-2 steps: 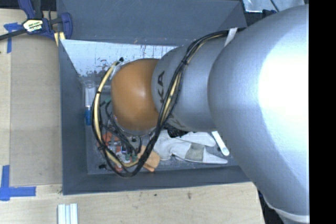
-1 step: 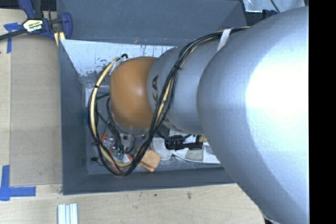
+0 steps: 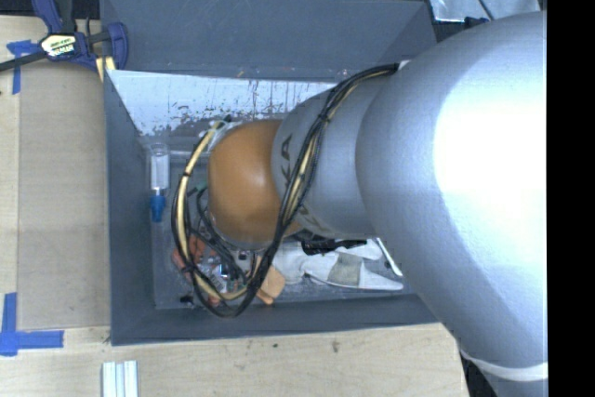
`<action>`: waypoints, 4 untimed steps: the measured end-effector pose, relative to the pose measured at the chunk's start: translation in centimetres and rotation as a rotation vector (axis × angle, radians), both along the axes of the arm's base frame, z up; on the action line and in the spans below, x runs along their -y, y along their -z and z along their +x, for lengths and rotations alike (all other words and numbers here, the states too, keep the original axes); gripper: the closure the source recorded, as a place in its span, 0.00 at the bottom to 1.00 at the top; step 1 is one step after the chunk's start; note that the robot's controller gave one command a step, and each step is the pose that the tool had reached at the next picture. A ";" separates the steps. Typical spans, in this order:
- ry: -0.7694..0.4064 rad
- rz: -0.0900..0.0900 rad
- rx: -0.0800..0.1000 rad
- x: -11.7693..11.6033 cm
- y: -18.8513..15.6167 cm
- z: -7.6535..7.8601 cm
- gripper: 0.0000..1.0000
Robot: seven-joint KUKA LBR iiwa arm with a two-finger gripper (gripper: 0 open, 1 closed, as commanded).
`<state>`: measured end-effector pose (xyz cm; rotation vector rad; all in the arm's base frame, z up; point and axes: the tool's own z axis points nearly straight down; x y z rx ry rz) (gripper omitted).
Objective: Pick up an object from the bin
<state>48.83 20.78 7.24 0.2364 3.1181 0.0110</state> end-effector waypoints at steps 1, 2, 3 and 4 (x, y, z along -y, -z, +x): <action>0.514 0.003 -0.004 -2.6 -0.1 0.4 1.00; 0.513 0.003 -0.004 -2.6 -0.1 0.4 1.00; 0.514 0.002 -0.007 -2.6 -0.5 0.3 1.00; 0.514 -0.001 -0.013 -2.6 -1.6 0.3 1.00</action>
Offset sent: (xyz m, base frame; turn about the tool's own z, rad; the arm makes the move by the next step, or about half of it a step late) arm 0.0000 0.0000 0.0000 0.0000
